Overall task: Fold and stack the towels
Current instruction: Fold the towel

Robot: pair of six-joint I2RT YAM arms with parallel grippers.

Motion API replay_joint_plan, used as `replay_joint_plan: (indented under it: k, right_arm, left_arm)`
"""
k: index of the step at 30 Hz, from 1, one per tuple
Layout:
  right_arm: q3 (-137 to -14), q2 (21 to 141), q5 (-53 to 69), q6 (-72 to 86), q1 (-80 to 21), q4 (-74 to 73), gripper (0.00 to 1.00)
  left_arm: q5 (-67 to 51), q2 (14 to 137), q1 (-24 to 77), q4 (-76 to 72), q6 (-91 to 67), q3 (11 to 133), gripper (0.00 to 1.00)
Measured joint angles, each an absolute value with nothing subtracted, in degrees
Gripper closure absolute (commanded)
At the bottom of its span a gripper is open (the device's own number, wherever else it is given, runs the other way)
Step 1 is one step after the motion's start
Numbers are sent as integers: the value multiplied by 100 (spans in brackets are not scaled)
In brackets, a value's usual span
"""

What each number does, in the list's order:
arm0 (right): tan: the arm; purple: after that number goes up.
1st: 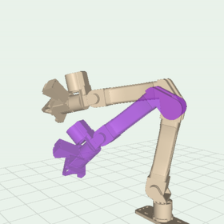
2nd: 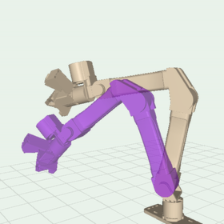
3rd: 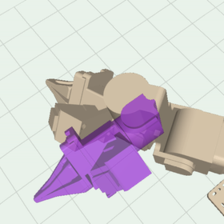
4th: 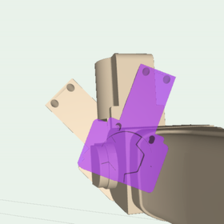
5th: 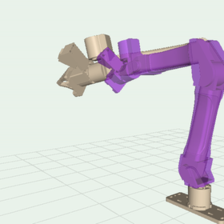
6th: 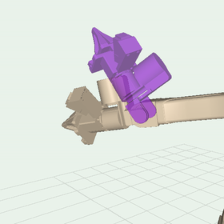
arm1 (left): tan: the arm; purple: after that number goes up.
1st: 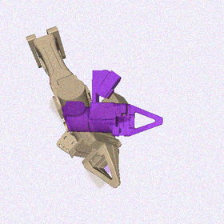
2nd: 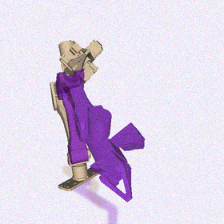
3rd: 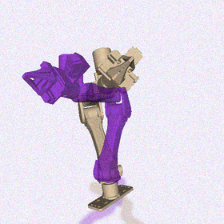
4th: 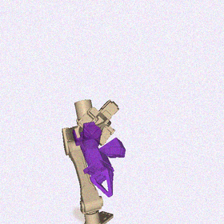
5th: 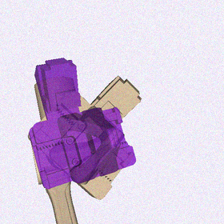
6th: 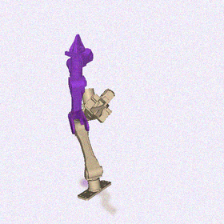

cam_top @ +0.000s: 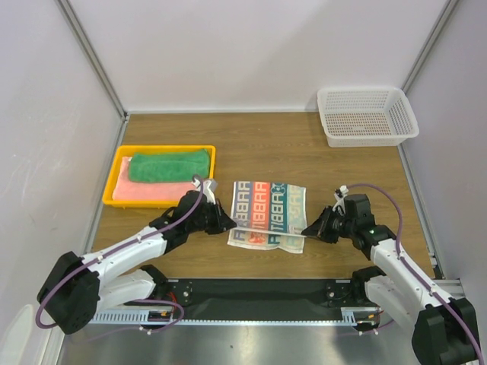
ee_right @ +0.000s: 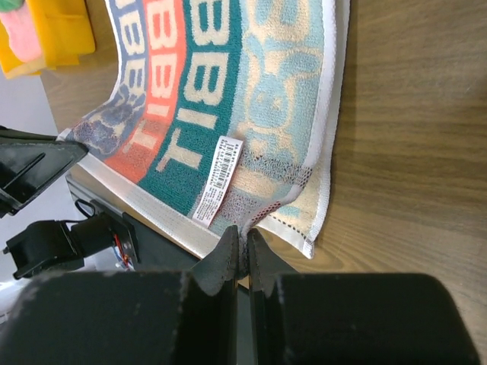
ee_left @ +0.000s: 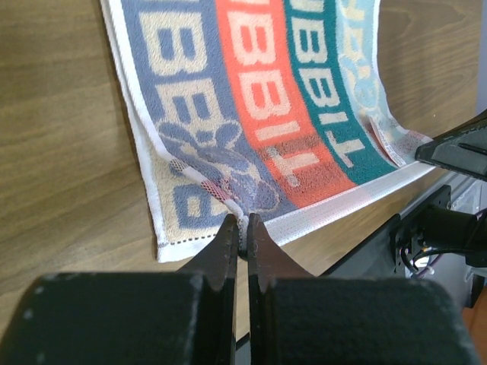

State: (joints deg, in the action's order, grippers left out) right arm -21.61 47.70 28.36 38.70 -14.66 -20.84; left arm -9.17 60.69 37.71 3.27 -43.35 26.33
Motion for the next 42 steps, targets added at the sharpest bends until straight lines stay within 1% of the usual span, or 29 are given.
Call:
replay_joint_plan:
  k: [8, 9, 10, 12, 13, 14, 15, 16, 17, 18, 19, 20, 21, 22, 23, 24, 25, 27, 28, 30, 34, 38, 40, 42]
  right_arm:
    - [-2134, 4779, 2775, 3938, -1743, -2091, 100]
    - [-2134, 4788, 2733, 3948, -1809, -2091, 98]
    - [-2134, 4799, 2696, 3951, -1879, -2093, 94]
    - [-2134, 4827, 2620, 3977, -1997, -2095, 92]
    - [-2134, 4849, 2582, 3999, -2069, -2099, 89]
    - [-2134, 4875, 2561, 4016, -2134, -2104, 88]
    - [-2134, 4904, 2526, 4032, -2198, -2110, 84]
    - [-2134, 4932, 2471, 4038, -2261, -2130, 82]
    - [-2134, 4958, 2381, 4029, -2314, -2191, 81]
    - [-2134, 4980, 2305, 4027, -2338, -2257, 80]
    - [-2134, 5006, 2191, 4010, -2364, -2364, 74]
    - [-2132, 5026, 2067, 4001, -2381, -2495, 70]
    - [-2130, 5041, 1981, 3988, -2390, -2617, 64]
    - [-2126, 5046, 1933, 3970, -2394, -2727, 53]
    - [-2123, 5046, 1922, 3951, -2401, -2825, 49]
    - [-2126, 5043, 1907, 3898, -2421, -2936, 39]
    - [-2126, 5039, 1898, 3881, -2434, -3050, 32]
    - [-2167, 5019, 1892, 3798, -2445, -3291, 23]
    - [-2206, 4998, 1916, 3780, -2447, -3378, 20]
    - [-2362, 4974, 2005, 3745, -2456, -3544, 20]
    - [-2989, 4952, 1903, 3723, -2460, -3791, 25]
    - [-3586, 4921, 1540, 3701, -2464, -3662, 35]
    - [-3653, 4936, 1367, 3704, -2464, -3319, 40]
    - [-3645, 5070, 1232, 3741, -2464, -2945, 46]
  left_arm:
    - [-926, 5966, 3771, 543, -4512, 2504, 100]
    - [-926, 5955, 3771, 572, -4521, 2482, 100]
    - [-923, 5951, 3771, 596, -4525, 2464, 100]
    - [-926, 5951, 3771, 661, -4552, 2434, 100]
    - [-923, 5951, 3771, 701, -4554, 2425, 99]
    - [-919, 5951, 3771, 722, -4554, 2416, 95]
    - [-919, 5953, 3771, 746, -4554, 2412, 92]
    - [-893, 5957, 3771, 797, -4545, 2410, 84]
    - [-792, 5961, 3767, 873, -4512, 2408, 80]
    - [-685, 5961, 3732, 978, -4484, 2399, 74]
    - [-523, 5961, 3697, 1133, -4434, 2388, 63]
    - [-366, 5961, 3649, 1282, -4368, 2370, 57]
    - [-246, 5961, 3612, 1439, -4331, 2357, 51]
    - [-123, 5961, 3583, 1594, -4311, 2355, 42]
    - [-32, 5959, 3570, 1702, -4278, 2355, 39]
    - [47, 5946, 3568, 1809, -4268, 2355, 38]
    - [123, 5924, 3568, 1916, -4241, 2355, 36]
    - [228, 5841, 3568, 2069, -4195, 2375, 35]
    - [279, 5800, 3568, 2126, -4176, 2397, 34]
    - [294, 5763, 3570, 2226, -4119, 2497, 34]
    - [294, 5763, 3656, 2233, -3981, 2851, 31]
    - [292, 5826, 3817, 2008, -3837, 3273, 28]
    - [287, 5937, 3852, 1750, -3782, 3417, 25]
    - [281, 6200, 3872, 1433, -3717, 3588, 26]
